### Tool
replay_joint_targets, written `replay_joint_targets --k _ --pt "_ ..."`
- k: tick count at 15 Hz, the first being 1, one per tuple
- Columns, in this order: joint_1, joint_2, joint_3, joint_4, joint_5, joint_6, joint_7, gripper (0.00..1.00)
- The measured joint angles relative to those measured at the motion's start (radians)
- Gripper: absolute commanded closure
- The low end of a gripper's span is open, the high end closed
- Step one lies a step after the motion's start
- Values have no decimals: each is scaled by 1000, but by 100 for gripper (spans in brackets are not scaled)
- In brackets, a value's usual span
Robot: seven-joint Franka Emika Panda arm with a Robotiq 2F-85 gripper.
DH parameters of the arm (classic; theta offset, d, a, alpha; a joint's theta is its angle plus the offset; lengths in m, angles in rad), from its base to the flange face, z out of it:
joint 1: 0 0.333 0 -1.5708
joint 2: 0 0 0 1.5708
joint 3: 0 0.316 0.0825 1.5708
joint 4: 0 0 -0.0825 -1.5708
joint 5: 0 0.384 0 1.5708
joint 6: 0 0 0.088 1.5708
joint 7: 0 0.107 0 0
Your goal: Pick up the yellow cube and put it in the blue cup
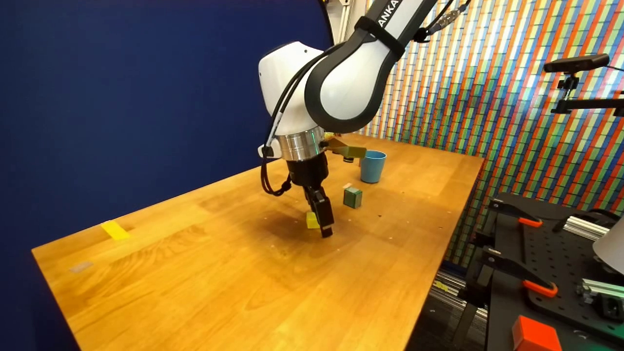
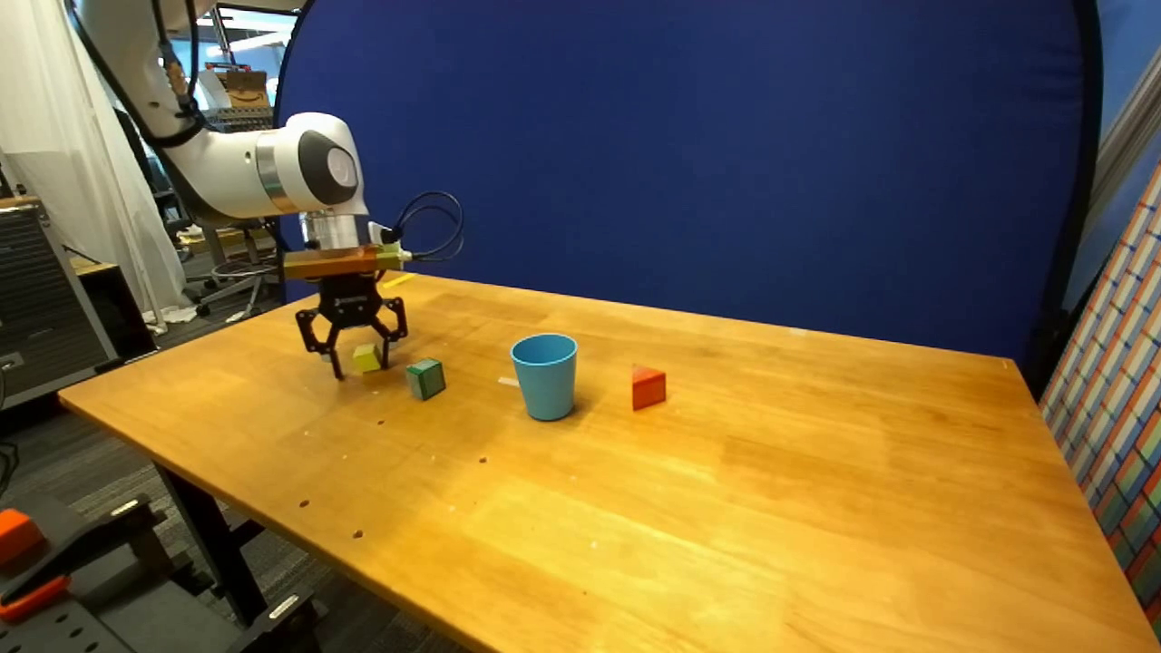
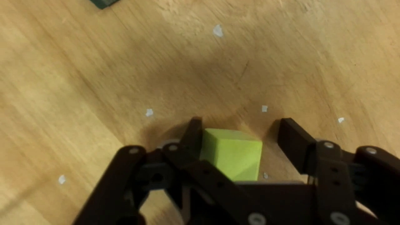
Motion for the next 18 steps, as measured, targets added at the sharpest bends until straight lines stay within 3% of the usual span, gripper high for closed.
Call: replay_joint_targets --k 3,9,18 --pt "0 -1 0 8 0 0 6 86" --pt "0 -11 -29 12 -20 2 72 88" --pt "-58 -210 -246 -26 -172 3 301 86"
